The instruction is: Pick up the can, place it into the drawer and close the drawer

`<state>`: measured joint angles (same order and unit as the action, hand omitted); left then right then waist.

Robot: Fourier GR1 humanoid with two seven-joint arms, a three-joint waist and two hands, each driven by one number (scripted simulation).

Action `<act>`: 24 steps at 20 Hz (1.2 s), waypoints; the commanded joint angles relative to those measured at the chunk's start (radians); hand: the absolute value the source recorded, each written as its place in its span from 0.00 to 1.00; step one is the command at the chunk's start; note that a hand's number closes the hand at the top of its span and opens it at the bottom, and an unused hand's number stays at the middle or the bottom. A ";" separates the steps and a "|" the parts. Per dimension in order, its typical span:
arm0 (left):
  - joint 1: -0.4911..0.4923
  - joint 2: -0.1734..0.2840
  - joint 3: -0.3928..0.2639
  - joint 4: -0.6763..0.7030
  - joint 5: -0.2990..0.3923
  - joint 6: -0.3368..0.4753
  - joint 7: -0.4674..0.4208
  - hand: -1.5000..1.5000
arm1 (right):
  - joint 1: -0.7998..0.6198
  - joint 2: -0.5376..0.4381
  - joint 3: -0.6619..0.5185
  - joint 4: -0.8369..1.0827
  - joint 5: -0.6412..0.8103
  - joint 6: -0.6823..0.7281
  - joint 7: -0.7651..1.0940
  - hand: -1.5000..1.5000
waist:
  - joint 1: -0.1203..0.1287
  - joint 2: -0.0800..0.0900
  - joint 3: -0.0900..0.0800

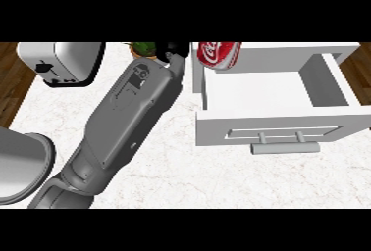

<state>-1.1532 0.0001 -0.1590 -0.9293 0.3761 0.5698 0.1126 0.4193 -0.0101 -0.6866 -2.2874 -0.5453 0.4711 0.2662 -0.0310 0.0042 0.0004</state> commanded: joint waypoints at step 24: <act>-0.242 0.000 -0.315 0.413 0.436 0.117 -0.189 1.00 | -0.094 -0.030 0.035 -0.005 0.010 -0.057 0.052 0.00 | -0.051 0.011 0.001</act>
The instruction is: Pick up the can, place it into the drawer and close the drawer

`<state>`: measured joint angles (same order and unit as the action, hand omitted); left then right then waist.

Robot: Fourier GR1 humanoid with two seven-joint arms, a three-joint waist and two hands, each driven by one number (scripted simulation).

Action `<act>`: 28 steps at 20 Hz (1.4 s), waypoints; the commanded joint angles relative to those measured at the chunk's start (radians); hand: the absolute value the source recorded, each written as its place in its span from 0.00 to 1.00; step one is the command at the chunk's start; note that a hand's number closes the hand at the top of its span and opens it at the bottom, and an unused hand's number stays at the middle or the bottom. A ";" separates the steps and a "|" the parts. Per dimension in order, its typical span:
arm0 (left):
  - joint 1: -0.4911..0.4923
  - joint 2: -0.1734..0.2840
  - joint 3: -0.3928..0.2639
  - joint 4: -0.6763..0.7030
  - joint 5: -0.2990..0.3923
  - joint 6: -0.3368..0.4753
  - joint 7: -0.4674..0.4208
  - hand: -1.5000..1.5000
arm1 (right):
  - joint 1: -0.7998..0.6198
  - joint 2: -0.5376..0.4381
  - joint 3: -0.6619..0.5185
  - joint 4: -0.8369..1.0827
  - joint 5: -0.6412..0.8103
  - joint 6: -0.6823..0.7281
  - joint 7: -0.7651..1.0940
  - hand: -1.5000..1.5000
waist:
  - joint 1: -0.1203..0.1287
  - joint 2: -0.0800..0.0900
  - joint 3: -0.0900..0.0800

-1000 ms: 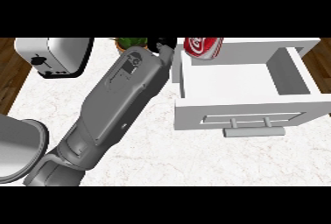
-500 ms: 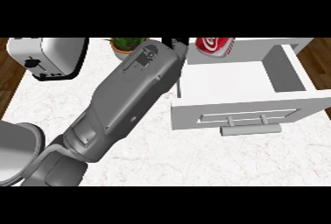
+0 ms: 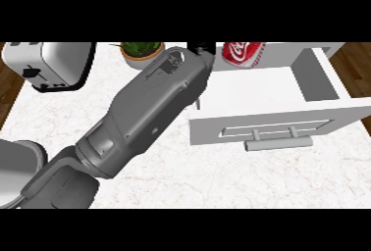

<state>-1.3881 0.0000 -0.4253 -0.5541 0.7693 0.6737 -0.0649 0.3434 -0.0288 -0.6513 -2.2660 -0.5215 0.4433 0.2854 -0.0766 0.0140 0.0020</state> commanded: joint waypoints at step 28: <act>0.024 0.000 -0.180 0.076 0.235 0.103 -0.191 0.00 | -0.068 -0.096 -0.060 -0.118 0.165 0.056 -0.091 0.00 | -0.011 0.005 -0.001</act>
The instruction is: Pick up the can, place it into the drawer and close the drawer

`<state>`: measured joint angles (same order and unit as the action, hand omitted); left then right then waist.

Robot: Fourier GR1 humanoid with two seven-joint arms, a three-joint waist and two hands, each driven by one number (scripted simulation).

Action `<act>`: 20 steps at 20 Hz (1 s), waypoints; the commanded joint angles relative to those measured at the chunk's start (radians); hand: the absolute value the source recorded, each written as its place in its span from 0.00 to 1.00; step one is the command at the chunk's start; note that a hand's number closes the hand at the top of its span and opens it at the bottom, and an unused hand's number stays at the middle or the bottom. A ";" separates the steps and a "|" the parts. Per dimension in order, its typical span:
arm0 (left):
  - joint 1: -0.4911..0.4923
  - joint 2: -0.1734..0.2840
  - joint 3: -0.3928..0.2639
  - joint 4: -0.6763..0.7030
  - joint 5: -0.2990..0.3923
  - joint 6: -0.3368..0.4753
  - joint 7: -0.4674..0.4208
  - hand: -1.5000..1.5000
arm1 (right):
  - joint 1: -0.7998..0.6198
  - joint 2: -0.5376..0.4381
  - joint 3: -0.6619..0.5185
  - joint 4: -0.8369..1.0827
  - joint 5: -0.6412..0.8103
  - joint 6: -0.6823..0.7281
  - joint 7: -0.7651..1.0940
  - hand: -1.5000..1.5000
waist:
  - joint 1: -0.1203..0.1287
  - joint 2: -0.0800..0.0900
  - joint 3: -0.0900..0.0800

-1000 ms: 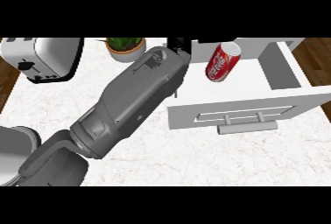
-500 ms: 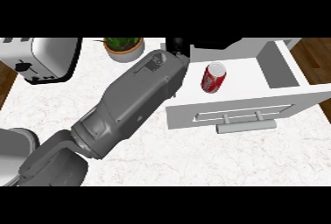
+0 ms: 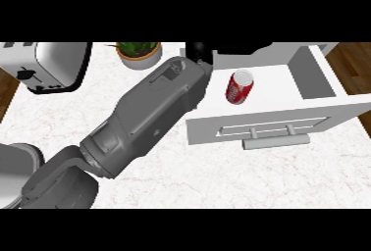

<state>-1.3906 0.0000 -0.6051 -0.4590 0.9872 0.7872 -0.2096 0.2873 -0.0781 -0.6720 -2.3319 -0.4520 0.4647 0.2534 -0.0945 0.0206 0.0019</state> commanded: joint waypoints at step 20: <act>-0.056 0.000 0.015 -0.015 0.059 -0.020 -0.036 0.00 | -0.331 -0.026 0.473 0.075 0.977 -0.065 -0.220 0.00 | 0.101 -0.008 -0.001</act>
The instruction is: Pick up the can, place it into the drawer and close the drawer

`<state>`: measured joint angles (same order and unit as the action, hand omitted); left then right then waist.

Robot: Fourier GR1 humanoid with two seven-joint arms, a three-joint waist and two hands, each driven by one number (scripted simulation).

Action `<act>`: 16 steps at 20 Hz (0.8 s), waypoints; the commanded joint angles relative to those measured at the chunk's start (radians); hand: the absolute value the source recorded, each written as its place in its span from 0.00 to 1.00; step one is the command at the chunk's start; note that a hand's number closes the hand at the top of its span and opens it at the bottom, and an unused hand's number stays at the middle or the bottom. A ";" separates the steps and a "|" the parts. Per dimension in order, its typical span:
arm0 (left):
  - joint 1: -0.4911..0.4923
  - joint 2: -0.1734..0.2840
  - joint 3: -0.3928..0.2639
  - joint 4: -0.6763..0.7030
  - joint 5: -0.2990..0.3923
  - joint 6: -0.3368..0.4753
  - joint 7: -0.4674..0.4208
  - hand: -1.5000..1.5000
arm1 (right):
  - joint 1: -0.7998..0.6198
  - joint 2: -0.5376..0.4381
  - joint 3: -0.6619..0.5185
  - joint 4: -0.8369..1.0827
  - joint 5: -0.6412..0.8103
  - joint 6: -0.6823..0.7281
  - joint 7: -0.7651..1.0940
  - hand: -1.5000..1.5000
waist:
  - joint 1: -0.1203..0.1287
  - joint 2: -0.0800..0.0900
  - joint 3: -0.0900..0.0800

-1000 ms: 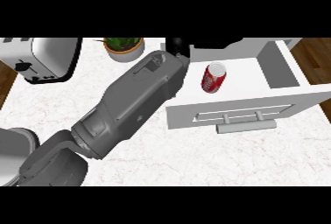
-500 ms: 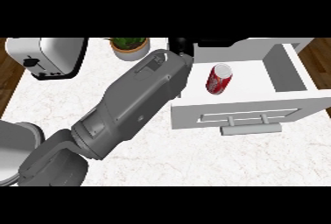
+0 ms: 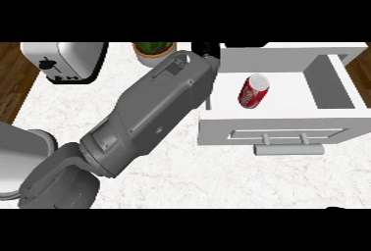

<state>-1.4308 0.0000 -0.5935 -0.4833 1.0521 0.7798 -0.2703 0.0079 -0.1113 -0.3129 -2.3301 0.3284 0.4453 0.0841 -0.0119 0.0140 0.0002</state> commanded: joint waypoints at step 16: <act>0.075 0.118 0.010 -0.144 -0.085 0.005 0.143 0.00 | -0.408 -0.041 0.349 0.676 0.666 -0.305 -0.157 0.00 | 0.050 -0.015 -0.001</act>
<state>-1.3799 0.0735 -0.5798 -0.5773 0.9802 0.7956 -0.1710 -0.3171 -0.1414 -0.0114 -1.7867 0.8990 0.1813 -0.0624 0.0297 0.0017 0.0000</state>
